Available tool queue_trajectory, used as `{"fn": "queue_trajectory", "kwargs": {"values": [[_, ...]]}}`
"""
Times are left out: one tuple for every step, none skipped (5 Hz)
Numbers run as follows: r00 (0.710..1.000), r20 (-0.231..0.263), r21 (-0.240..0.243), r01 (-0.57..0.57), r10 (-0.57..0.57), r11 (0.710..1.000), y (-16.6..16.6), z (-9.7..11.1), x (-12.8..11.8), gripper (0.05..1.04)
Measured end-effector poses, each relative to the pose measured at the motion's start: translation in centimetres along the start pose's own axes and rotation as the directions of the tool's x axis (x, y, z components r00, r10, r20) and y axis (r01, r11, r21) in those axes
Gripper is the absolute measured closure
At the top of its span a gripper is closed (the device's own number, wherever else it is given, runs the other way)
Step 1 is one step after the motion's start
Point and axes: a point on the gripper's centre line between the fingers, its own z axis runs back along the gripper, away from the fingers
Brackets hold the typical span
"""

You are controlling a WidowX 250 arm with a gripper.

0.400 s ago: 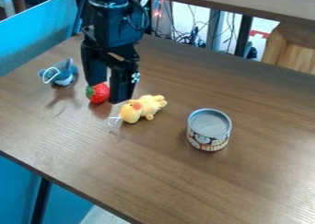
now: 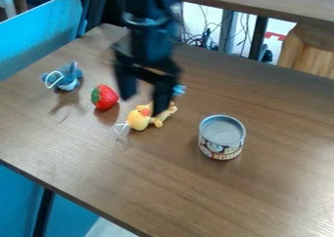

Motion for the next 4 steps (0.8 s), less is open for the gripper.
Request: {"fn": "queue_trajectory", "kwargs": {"values": [[0.999, -0.033, -0.03, -0.02, 0.019, 0.999, -3.3, -2.9, 1.3, 0.082], [1.0, -0.008, -0.056, -0.03, 0.03, 0.998, -4.5, -3.5, 3.9, 0.082], [0.999, 0.008, -0.062, -0.047, 0.048, 0.997, -4.8, -4.2, 7.0, 0.082], [0.998, 0.053, -0.03, -0.038, 0.039, 0.999, -5.3, -3.9, 9.6, 0.082]]}}
